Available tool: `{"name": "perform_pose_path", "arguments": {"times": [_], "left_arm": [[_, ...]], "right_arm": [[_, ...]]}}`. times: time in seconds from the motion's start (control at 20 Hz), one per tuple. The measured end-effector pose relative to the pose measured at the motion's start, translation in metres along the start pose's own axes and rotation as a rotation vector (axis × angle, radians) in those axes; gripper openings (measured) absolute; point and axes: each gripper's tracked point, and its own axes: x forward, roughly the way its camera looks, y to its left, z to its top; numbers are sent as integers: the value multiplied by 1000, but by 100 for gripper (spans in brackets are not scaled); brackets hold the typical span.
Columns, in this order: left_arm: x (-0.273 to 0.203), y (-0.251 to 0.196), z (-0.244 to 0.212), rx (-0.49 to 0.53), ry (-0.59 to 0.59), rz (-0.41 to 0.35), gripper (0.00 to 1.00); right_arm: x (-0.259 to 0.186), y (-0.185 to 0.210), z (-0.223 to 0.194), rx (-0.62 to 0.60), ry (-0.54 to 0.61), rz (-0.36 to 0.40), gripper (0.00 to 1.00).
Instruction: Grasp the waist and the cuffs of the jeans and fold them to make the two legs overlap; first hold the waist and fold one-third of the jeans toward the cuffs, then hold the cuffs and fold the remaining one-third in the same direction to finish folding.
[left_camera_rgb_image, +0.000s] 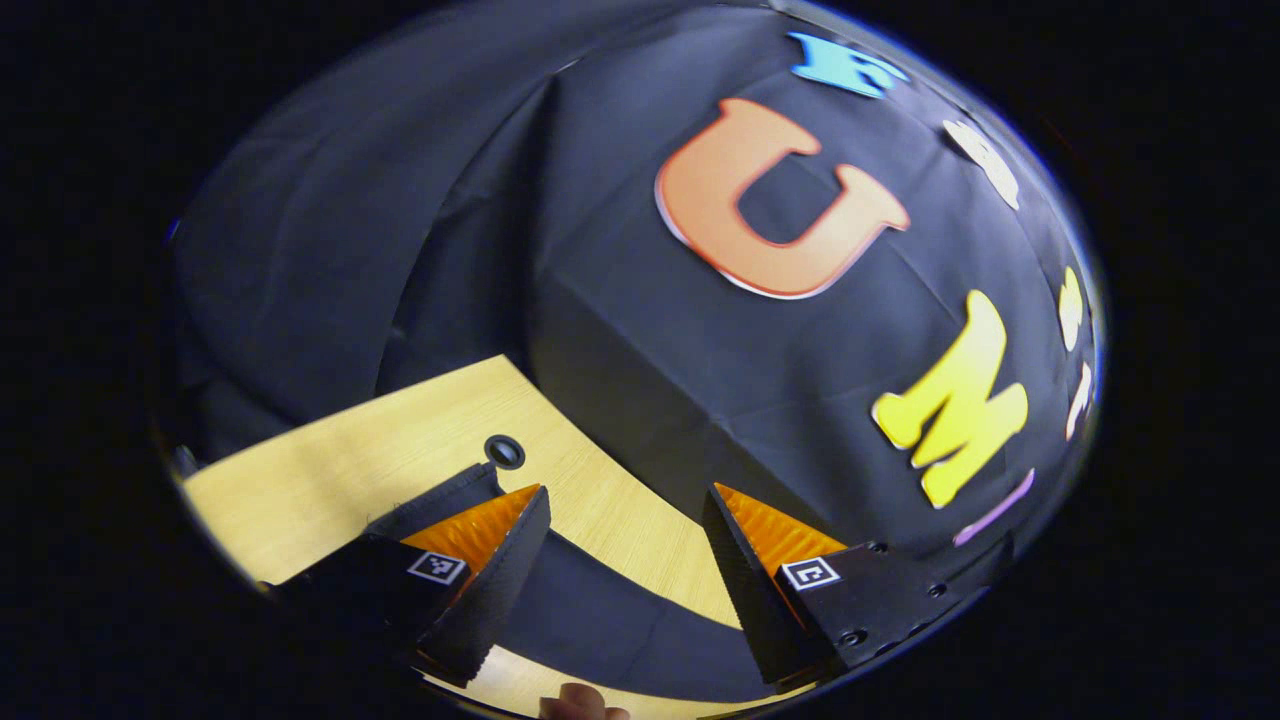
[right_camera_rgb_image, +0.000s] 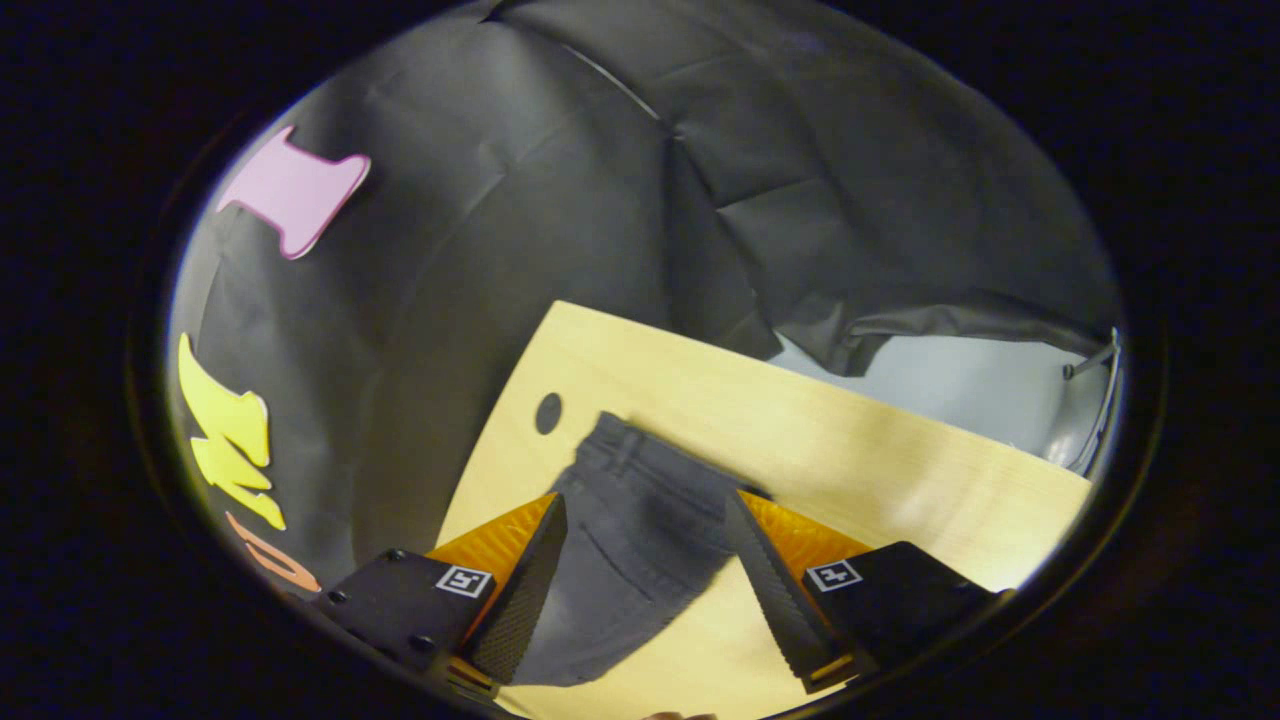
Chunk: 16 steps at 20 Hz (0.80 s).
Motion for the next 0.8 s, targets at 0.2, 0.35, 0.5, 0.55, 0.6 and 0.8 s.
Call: {"name": "perform_pose_path", "arguments": {"times": [0.2, 0.35, 0.5, 0.55, 0.6, 0.8], "left_arm": [[-46, -36, 12, 374, -137, -39, 98], [-81, -86, 10, 588, -232, -123, 98], [-115, -118, 12, 701, -300, -192, 98], [-124, -130, 10, 743, -318, -212, 99], [-132, -140, 5, 777, -324, -234, 98], [-139, -154, -10, 801, -293, -279, 94]], "right_arm": [[7, -24, -9, 10, 17, -47, 98], [16, -24, -23, 10, 48, -34, 98], [27, -15, -43, 5, 86, -14, 98], [29, -10, -46, 14, 85, 11, 98], [28, -7, -47, 23, 64, 17, 93], [42, -11, -44, 101, 36, 5, 78]]}}
